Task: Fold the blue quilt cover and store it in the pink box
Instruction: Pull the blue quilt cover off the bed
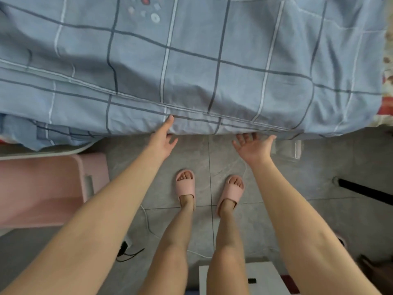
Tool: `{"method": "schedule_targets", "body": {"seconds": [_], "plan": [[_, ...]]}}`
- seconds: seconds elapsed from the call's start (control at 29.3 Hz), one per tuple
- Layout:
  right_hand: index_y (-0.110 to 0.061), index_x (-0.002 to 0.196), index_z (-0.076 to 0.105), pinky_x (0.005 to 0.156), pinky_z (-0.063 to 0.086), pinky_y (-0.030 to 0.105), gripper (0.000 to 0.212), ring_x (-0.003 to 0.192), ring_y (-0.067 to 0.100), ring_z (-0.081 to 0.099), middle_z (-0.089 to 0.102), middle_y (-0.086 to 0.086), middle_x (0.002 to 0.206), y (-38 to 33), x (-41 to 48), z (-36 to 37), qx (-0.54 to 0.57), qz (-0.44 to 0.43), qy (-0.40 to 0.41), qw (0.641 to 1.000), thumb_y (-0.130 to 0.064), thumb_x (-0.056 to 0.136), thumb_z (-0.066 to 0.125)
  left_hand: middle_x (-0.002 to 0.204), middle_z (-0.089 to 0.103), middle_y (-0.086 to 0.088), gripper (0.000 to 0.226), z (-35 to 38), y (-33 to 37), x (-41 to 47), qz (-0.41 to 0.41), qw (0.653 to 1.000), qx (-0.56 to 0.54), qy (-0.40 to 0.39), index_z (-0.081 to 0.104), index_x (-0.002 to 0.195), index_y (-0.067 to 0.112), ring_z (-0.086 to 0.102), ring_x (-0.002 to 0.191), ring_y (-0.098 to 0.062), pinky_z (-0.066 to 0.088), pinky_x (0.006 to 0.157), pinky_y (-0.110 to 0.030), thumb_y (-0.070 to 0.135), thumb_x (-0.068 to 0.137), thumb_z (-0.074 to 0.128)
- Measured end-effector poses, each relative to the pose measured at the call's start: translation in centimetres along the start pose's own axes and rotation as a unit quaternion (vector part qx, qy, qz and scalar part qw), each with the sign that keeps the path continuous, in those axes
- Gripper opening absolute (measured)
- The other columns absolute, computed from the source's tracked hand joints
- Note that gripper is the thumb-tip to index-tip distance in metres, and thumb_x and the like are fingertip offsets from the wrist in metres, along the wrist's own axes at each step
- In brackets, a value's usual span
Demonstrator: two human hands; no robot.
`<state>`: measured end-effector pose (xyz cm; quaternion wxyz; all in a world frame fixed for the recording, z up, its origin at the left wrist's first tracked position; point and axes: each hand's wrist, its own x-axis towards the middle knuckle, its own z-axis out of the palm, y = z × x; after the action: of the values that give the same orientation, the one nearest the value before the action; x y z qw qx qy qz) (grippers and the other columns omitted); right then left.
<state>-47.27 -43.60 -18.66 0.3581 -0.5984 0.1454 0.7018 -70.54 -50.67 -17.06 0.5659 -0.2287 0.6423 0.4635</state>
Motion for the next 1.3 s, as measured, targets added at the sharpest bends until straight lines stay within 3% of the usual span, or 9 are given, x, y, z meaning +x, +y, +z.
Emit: {"method": "schedule_targets", "body": {"seconds": [0.17,0.27,0.38,0.62,0.79,0.92,0.99,1.16,1.3], "plan": [[-0.017,0.136,0.043,0.116,0.017,0.053,0.087,0.135,0.032,0.034,0.043,0.011,0.138,1.0,2.8,-0.7,0.011,0.003,0.016,1.000,-0.080,0.083,0.016,0.152,0.031,-0.004,0.099,-1.7,-1.4,2.7,-0.008,0.998,-0.027,-0.059,0.043,0.136,0.021,0.026,0.140,-0.024,0.021,0.110,-0.058,0.051,0.050,0.084],[-0.012,0.122,0.053,0.097,0.044,0.050,0.086,0.102,0.028,0.058,0.060,0.009,0.109,1.2,4.7,-1.0,0.048,-0.017,-0.042,0.998,-0.081,0.082,0.021,0.143,0.044,-0.005,0.126,-1.9,-1.7,3.8,0.005,0.991,-0.016,-0.132,0.044,0.130,0.023,0.039,0.132,-0.024,0.021,0.107,-0.058,0.060,0.019,0.089],[-0.020,0.133,0.051,0.098,0.045,0.049,0.072,0.112,0.031,0.058,0.059,0.010,0.129,1.1,6.7,-0.6,0.043,-0.042,-0.071,0.996,-0.071,0.085,0.032,0.136,0.051,-0.005,0.135,-1.8,-1.8,5.4,0.039,0.985,-0.020,-0.167,0.045,0.130,0.022,0.046,0.127,-0.024,0.030,0.107,-0.050,0.059,0.008,0.089],[-0.019,0.126,0.058,0.090,0.051,0.031,0.041,0.112,0.022,0.061,0.063,0.004,0.125,2.8,6.9,-3.4,-0.040,-0.054,-0.011,0.998,-0.043,0.094,0.047,0.097,0.072,-0.005,0.086,-1.3,-3.8,3.9,0.076,0.981,-0.138,-0.114,0.059,0.105,0.015,0.063,0.099,-0.024,0.049,0.094,-0.043,0.045,0.028,0.085],[-0.014,0.114,0.060,0.097,0.048,0.032,0.027,0.104,0.021,0.061,0.063,0.005,0.122,3.5,2.8,-6.3,-0.016,-0.046,0.026,0.998,-0.031,0.094,0.056,0.121,0.064,-0.008,0.079,-0.9,-6.6,0.0,0.084,0.977,-0.174,0.089,0.050,0.127,0.008,0.064,0.102,-0.021,0.054,0.089,-0.042,0.022,0.059,0.089],[-0.013,0.102,0.060,0.101,0.043,0.040,0.017,0.093,0.023,0.060,0.064,0.008,0.099,3.0,-0.3,-8.1,0.021,-0.034,-0.018,0.999,-0.024,0.091,0.054,0.083,0.055,-0.002,0.028,-1.6,-9.4,-2.4,0.105,0.972,-0.136,0.161,0.047,0.100,0.010,0.052,0.053,-0.006,0.041,0.044,-0.018,-0.006,0.084,0.062],[-0.014,0.094,0.060,0.099,0.042,0.044,0.014,0.088,0.023,0.062,0.066,0.007,0.089,2.4,-1.6,-8.5,0.036,-0.037,-0.050,0.997,-0.019,0.081,0.055,0.071,0.048,-0.001,0.017,-2.0,-10.1,-3.8,0.084,0.979,-0.132,0.131,0.049,0.086,0.011,0.039,0.042,-0.002,0.030,0.040,-0.016,-0.004,0.087,0.057],[-0.011,0.076,0.060,0.074,0.051,0.030,0.012,0.073,0.020,0.065,0.068,0.005,0.076,1.2,-3.6,-8.0,0.095,-0.055,-0.073,0.991,-0.004,0.070,0.054,0.100,0.061,-0.003,0.026,-3.0,-10.1,-5.4,0.073,0.977,-0.189,0.065,0.051,0.113,0.013,0.060,0.092,-0.015,0.050,0.079,-0.032,0.003,0.089,0.049],[-0.010,0.082,0.054,0.051,0.052,0.019,0.015,0.056,0.011,0.063,0.063,0.000,0.068,-0.1,-4.5,-8.9,0.092,-0.073,0.032,0.993,0.001,0.089,0.048,0.102,0.062,-0.004,0.033,-2.6,-10.9,-6.8,0.103,0.971,-0.175,0.127,0.050,0.121,0.007,0.062,0.090,-0.016,0.055,0.073,-0.031,-0.003,0.089,0.054]]}}
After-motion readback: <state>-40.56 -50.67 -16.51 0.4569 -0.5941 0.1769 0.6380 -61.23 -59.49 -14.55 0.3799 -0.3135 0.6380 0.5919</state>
